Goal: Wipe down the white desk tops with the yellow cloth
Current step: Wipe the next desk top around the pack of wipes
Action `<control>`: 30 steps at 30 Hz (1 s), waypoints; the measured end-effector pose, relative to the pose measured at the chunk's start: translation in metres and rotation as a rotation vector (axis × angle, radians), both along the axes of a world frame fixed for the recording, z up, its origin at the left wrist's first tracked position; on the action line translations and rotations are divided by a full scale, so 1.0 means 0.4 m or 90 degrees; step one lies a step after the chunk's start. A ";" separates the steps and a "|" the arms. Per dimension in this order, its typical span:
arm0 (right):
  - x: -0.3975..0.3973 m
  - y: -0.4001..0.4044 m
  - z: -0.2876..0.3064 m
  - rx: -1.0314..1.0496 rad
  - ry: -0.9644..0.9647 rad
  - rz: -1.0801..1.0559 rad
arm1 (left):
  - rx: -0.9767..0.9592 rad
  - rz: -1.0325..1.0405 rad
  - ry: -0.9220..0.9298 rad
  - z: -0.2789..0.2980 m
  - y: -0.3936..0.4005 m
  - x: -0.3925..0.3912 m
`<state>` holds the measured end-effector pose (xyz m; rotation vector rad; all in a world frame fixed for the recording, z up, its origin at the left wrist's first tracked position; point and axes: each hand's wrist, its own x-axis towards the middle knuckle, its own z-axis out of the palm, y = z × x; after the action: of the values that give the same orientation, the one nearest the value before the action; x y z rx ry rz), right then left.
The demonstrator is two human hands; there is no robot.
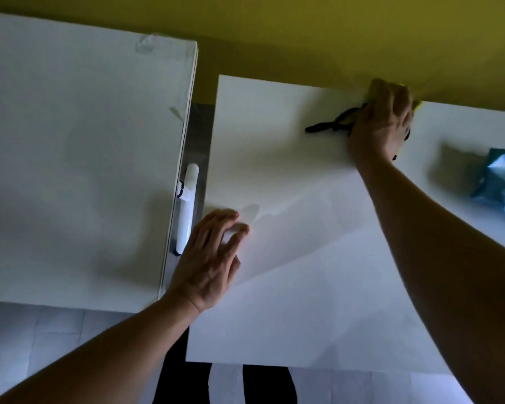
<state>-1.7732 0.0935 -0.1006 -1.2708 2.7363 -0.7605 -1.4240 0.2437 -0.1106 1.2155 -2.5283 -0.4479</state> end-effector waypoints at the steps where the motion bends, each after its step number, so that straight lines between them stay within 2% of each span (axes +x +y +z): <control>1: 0.016 -0.002 0.001 0.008 0.002 -0.020 | -0.004 0.002 -0.007 0.001 0.002 -0.003; 3: 0.097 -0.028 -0.002 0.024 0.001 0.016 | -0.009 0.006 -0.026 0.003 0.003 -0.005; 6: 0.328 -0.080 0.004 0.006 -0.005 0.267 | -0.012 0.009 -0.051 0.012 0.003 -0.012; 8: 0.485 -0.097 0.000 -0.043 0.041 0.454 | -0.020 0.012 -0.077 0.015 0.008 -0.014; 11: 0.551 -0.094 0.005 -0.050 0.038 0.567 | -0.041 0.014 -0.111 0.013 0.011 -0.014; 14: 0.440 -0.052 -0.003 -0.084 0.027 0.532 | -0.045 0.014 -0.102 0.020 0.012 -0.012; 18: 0.181 0.023 -0.008 -0.129 0.006 0.352 | -0.018 0.094 -0.090 0.041 0.019 -0.062; 20: 0.037 0.059 -0.010 -0.104 0.014 0.289 | -0.016 0.111 -0.088 0.047 0.013 -0.113; 24: -0.190 0.106 -0.004 -0.018 -0.007 0.113 | -0.001 0.052 -0.067 0.033 -0.010 -0.249; 27: -0.231 0.113 0.004 -0.002 -0.013 0.032 | 0.000 0.050 -0.077 0.016 -0.009 -0.310; 30: -0.154 0.112 0.007 -0.006 0.005 0.084 | -0.012 0.068 -0.087 0.012 -0.006 -0.317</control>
<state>-1.8348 0.1383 -0.0978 -1.4428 2.6249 -0.7591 -1.5508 0.2413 -0.1056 1.4112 -2.5563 -0.3263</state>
